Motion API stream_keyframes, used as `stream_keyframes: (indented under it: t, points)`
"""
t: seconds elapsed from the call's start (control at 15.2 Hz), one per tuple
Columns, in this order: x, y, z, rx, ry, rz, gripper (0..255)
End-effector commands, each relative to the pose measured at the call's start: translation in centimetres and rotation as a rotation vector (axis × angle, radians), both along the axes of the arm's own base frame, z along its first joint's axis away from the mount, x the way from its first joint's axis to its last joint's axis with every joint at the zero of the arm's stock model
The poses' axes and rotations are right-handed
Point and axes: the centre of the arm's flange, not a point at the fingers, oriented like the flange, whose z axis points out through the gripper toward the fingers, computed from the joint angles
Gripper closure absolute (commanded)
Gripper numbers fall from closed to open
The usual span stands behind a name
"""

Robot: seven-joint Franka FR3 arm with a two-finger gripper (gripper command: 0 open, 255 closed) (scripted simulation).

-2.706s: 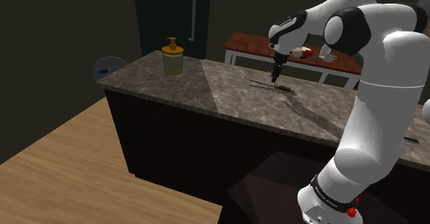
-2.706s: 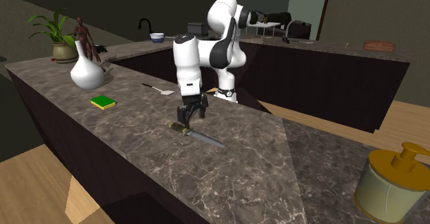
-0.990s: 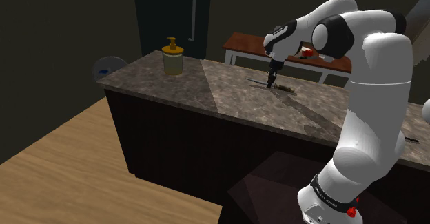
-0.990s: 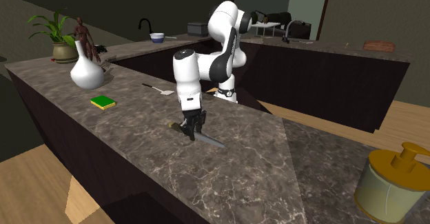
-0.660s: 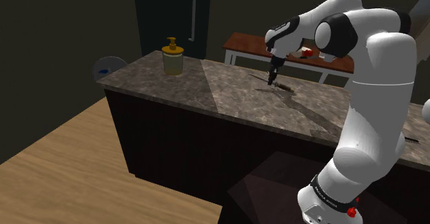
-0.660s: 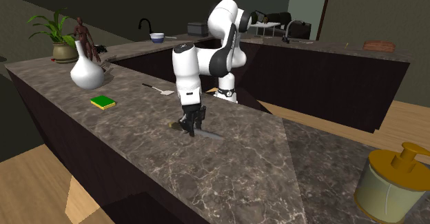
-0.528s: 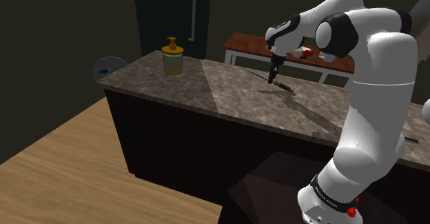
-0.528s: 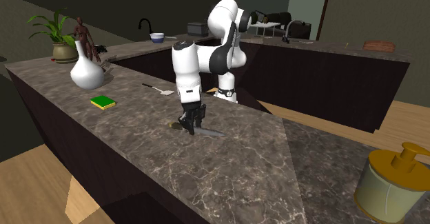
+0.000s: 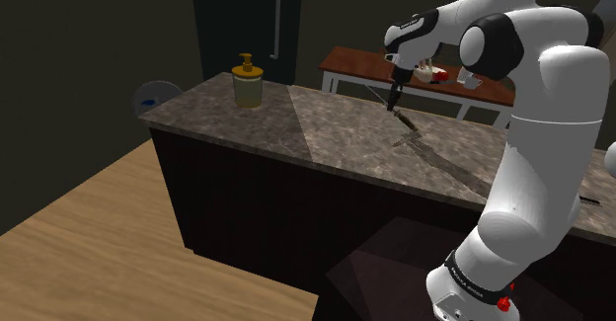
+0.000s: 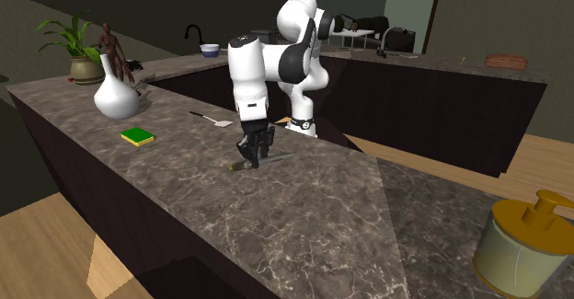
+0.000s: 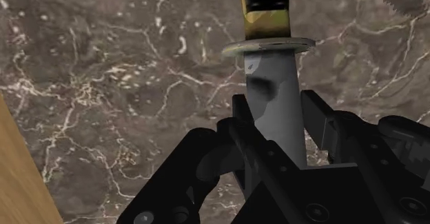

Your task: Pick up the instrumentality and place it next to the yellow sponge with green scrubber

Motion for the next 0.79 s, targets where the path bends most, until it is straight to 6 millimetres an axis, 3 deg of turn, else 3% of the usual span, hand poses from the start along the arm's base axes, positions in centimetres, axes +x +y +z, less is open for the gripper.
stream_keyframes:
  t: [0.0, 0.2, 0.73]
  points:
    - [0.0, 0.0, 1.1, 0.0, 0.0, 0.0, 255]
    - [0.0, 0.0, 2.6, 0.0, 0.0, 0.0, 255]
    - [-9.0, -5.6, 2.7, 0.0, 0.0, 0.0, 255]
